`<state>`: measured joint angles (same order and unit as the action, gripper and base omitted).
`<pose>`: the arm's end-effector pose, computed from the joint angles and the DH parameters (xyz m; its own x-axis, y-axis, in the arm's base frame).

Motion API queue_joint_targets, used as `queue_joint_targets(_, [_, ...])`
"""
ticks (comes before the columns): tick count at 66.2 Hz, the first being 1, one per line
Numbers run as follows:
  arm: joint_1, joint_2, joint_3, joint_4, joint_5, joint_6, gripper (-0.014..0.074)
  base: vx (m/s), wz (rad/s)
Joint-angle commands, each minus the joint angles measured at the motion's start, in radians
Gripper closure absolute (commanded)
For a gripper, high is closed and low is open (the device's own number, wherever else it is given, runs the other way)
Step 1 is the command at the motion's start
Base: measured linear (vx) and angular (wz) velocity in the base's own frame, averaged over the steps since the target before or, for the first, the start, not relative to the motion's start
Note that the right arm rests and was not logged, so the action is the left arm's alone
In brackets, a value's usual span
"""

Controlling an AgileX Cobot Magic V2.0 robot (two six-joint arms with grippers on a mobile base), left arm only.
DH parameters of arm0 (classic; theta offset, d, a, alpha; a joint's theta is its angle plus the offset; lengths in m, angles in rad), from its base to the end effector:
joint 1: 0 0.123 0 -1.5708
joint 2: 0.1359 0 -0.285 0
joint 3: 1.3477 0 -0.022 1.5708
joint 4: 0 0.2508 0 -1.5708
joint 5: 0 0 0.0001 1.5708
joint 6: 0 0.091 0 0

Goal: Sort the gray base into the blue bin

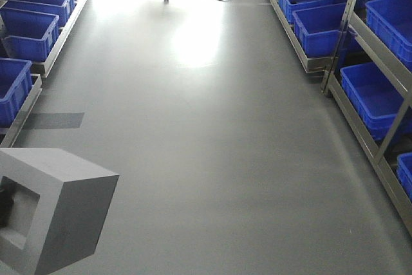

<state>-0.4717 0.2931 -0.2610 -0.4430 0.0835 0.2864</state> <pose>0.0706 -0.0397 0.2754 -0.0931 -0.1260 -0.9877 0.4773 0.8649 -0.1553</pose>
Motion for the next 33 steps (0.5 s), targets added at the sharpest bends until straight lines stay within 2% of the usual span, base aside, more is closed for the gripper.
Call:
queue_joint_targets(1, [0.0, 0.006, -0.03, -0.013, -0.096, -0.007, 0.0602, 0.45, -0.01])
queue_joint_targets(33, [0.0, 0.006, -0.03, -0.013, -0.096, -0.007, 0.0602, 0.47, 0.02])
